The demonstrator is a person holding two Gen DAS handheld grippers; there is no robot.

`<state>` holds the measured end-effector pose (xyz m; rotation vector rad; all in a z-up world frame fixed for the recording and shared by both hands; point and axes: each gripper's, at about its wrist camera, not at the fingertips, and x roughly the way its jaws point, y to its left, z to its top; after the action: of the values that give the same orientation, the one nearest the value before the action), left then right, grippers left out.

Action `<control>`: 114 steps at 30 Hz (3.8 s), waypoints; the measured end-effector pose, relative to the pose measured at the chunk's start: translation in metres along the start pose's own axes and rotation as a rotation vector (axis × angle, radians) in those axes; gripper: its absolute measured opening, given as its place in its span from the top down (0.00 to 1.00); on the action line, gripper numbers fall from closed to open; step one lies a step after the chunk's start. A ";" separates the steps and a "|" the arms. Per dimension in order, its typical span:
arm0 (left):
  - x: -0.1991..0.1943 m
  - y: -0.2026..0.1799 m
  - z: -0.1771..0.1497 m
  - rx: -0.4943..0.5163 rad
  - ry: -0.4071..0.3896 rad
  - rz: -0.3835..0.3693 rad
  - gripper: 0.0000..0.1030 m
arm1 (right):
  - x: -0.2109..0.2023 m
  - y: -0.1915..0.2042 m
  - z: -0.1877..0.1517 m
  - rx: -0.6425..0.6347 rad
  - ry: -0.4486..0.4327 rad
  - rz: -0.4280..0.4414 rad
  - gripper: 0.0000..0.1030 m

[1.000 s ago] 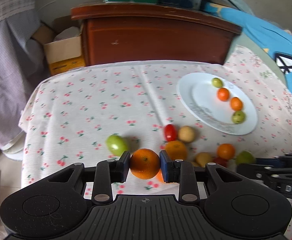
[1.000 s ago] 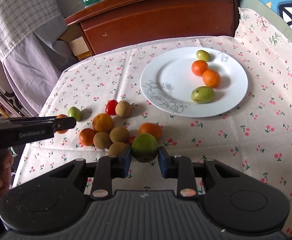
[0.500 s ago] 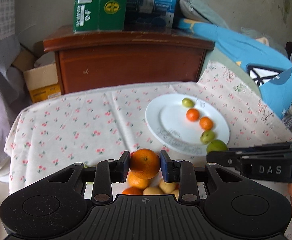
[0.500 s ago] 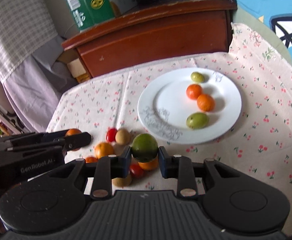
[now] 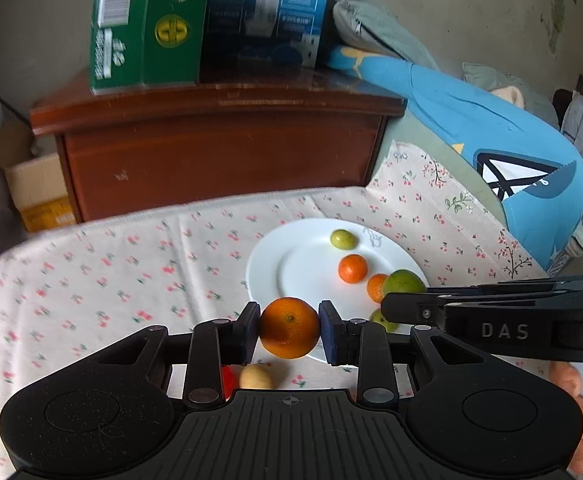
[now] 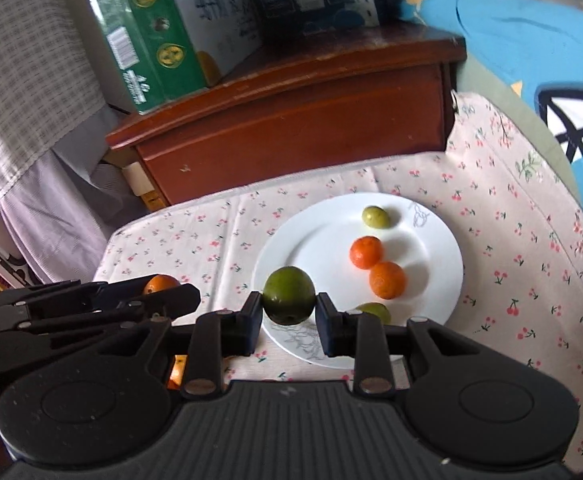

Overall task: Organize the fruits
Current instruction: 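Carry both fruits over the white plate and open both tools to release, then withdraw both open tools from the plate back toward the fruit pile, then grasp an orange tangerine from the pile with the right tool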

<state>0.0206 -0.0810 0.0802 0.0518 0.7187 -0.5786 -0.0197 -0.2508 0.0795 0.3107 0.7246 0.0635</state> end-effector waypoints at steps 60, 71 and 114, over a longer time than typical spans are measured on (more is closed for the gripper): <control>-0.001 0.033 0.015 -0.107 0.048 0.157 0.22 | 0.023 -0.010 0.011 0.040 0.015 -0.023 0.66; -0.029 0.053 -0.001 -0.169 0.061 0.176 0.22 | 0.008 -0.003 -0.005 0.047 0.032 -0.011 0.66; -0.009 0.052 -0.082 -0.012 0.146 0.072 0.56 | 0.036 0.014 -0.055 0.113 0.182 0.021 0.68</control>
<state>-0.0081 -0.0132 0.0158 0.1087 0.8588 -0.5052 -0.0285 -0.2178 0.0221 0.4250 0.9073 0.0718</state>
